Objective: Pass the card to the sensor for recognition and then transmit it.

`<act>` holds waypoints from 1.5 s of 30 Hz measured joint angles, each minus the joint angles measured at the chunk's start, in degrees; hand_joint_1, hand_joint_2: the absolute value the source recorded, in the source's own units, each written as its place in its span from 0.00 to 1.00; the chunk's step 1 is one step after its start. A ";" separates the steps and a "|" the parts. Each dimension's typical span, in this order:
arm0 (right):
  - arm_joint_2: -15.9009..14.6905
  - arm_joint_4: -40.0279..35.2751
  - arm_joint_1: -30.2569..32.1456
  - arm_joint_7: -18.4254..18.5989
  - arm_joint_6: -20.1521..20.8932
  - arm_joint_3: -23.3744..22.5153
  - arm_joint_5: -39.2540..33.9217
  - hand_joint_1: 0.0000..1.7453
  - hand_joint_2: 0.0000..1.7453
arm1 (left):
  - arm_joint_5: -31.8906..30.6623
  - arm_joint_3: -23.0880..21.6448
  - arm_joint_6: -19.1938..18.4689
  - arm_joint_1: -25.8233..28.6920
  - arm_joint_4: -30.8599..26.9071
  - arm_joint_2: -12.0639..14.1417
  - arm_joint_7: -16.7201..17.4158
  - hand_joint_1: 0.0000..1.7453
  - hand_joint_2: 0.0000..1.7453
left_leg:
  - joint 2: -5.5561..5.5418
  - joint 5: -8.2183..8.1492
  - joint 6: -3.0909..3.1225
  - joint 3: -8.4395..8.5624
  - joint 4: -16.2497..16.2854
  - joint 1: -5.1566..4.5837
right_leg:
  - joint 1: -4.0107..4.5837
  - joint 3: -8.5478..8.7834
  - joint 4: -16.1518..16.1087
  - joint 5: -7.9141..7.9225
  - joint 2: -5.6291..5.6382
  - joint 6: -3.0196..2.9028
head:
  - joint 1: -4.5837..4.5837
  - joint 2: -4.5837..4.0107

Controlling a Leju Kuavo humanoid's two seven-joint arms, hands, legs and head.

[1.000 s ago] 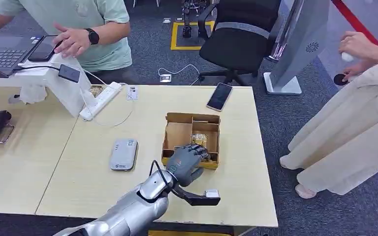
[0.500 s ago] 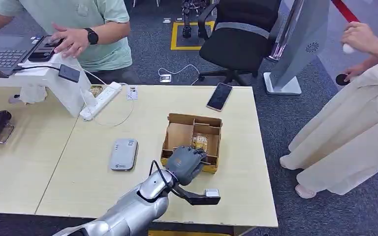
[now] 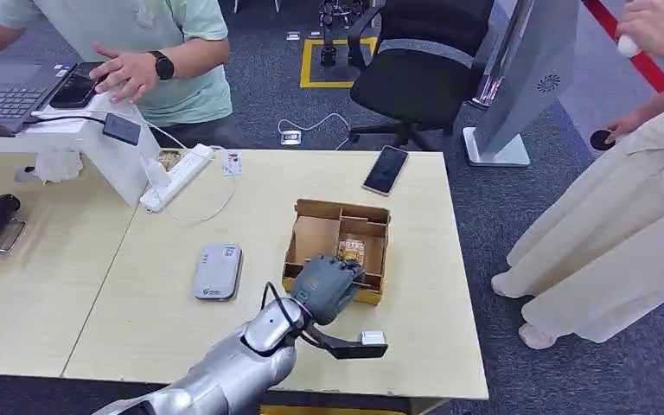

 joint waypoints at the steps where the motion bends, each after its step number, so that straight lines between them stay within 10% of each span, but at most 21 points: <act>1: 0.00 0.00 0.01 0.02 0.00 0.02 0.42 0.00 0.00 | 0.07 0.00 0.68 0.00 0.00 0.00 0.15 1.00 1.00 | 0.00 0.00 0.00 0.00 0.00 0.00 | 0.00 0.00 0.00 0.00 0.00 0.00 | 0.00 0.00; 31: -0.07 -1.07 2.01 -0.09 0.00 0.52 -1.40 0.00 0.00 | 9.00 5.88 -2.12 -6.72 -18.19 8.70 -1.71 1.00 1.00 | -0.01 0.07 0.04 -0.01 0.00 0.00 | 0.01 0.00 0.04 0.04 -0.02 -0.04 | 0.00 0.00; 45: -0.07 -1.27 1.64 1.38 0.00 0.55 0.81 0.00 0.00 | -6.45 16.83 6.51 -12.90 -15.60 6.75 5.22 1.00 1.00 | -0.01 0.11 0.04 0.00 0.00 0.00 | 0.00 0.00 0.05 0.10 0.00 -0.02 | 0.00 0.00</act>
